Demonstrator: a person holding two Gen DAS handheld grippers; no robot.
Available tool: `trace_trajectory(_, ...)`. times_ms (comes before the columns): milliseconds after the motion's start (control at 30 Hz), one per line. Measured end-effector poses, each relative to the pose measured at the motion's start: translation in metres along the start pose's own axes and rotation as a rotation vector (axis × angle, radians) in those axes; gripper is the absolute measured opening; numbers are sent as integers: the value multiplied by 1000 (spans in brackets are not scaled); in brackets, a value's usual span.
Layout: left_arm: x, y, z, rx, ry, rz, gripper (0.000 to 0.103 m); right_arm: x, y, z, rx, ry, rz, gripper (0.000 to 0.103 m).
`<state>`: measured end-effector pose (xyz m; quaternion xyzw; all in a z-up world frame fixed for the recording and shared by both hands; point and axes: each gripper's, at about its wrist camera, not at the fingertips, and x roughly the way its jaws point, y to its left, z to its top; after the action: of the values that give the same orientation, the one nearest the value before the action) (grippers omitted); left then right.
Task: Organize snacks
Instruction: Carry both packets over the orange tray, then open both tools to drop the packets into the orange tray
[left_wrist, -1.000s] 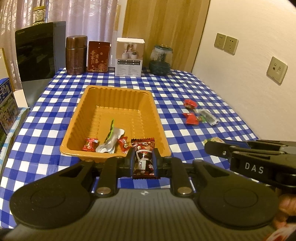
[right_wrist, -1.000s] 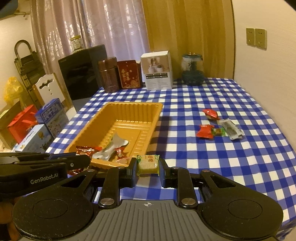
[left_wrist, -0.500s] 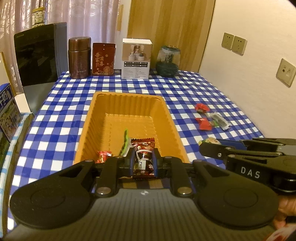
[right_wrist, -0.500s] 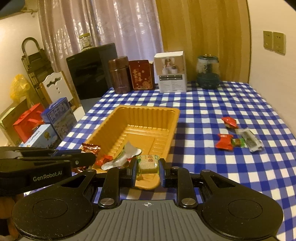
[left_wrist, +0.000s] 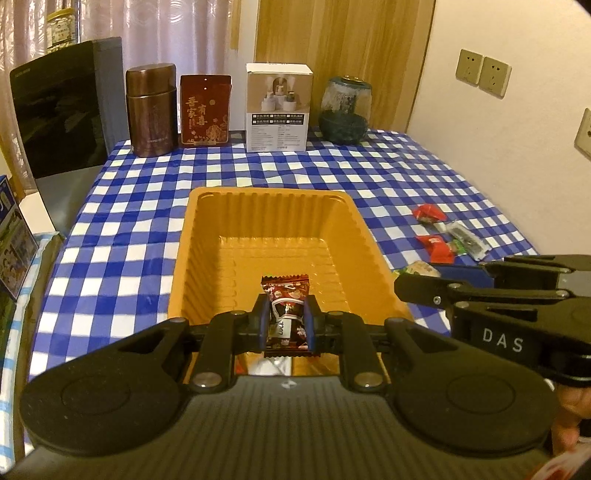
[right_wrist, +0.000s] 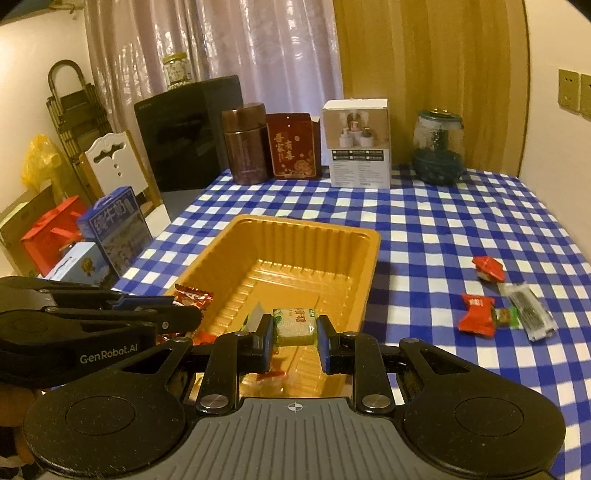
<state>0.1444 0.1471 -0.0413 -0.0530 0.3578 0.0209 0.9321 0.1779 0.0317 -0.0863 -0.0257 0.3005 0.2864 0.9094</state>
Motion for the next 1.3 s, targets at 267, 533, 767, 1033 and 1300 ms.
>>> trace_trajectory(267,29,20,16,-8,6,-3,17,26,-10,13,-4,6,-4,25)
trace_trajectory(533,52,30,20,-25,20,-4,17,53,-20,19,-2,19,-8,25)
trace_trajectory(767,63,33,20,-24,28,5,17,68,-23,20,2,28,-2,25)
trace_trajectory(1033,65,41,19,-44,21,32,28,74,-25,18,16,33,3,25)
trace_trajectory(1300,57,43,20,-51,-2,47,28,70,-24,17,20,33,12,25)
